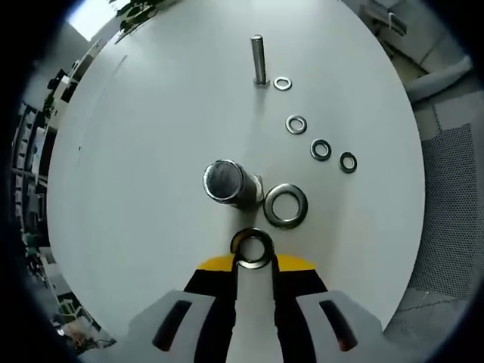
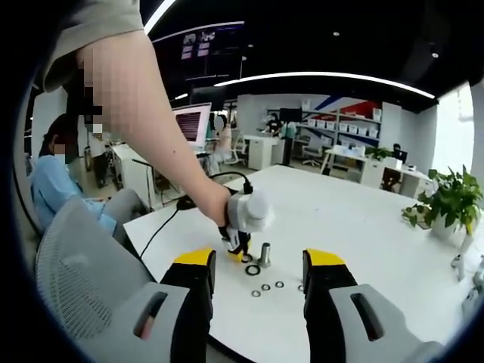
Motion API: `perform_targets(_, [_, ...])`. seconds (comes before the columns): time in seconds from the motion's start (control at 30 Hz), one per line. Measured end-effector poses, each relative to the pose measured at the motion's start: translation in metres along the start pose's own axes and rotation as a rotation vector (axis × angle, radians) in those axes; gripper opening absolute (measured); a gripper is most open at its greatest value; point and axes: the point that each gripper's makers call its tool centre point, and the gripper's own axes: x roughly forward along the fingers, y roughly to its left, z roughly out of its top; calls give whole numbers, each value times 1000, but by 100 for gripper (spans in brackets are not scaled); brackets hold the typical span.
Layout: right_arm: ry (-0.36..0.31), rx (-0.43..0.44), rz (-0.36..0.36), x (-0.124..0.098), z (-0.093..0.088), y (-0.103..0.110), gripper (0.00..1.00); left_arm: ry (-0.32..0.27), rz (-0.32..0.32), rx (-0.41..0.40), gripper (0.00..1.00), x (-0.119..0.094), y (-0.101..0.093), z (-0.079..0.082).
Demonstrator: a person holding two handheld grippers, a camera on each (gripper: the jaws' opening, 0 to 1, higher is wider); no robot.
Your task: Place the washer onto the threaded stud by aligning its center hole with the stud, sliding it down to the base, and recovering from edge contact or off-axis alignment until the washer reaches the visible bottom stop.
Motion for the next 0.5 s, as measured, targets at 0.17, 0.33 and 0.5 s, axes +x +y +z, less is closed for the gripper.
perform_targets(0.17, [4,-1,-3,0,-1,-1,49,-27,-53,-107,2,-7,-7,-1])
perform_targets(0.33, [5,0,-3,0,-1,-1,49,-63,-63,-159,3,-3,-10,0])
perform_targets(0.5, [8,1,-1,1,-1,0,49,-73,-62,-121,3,-2,-13,1])
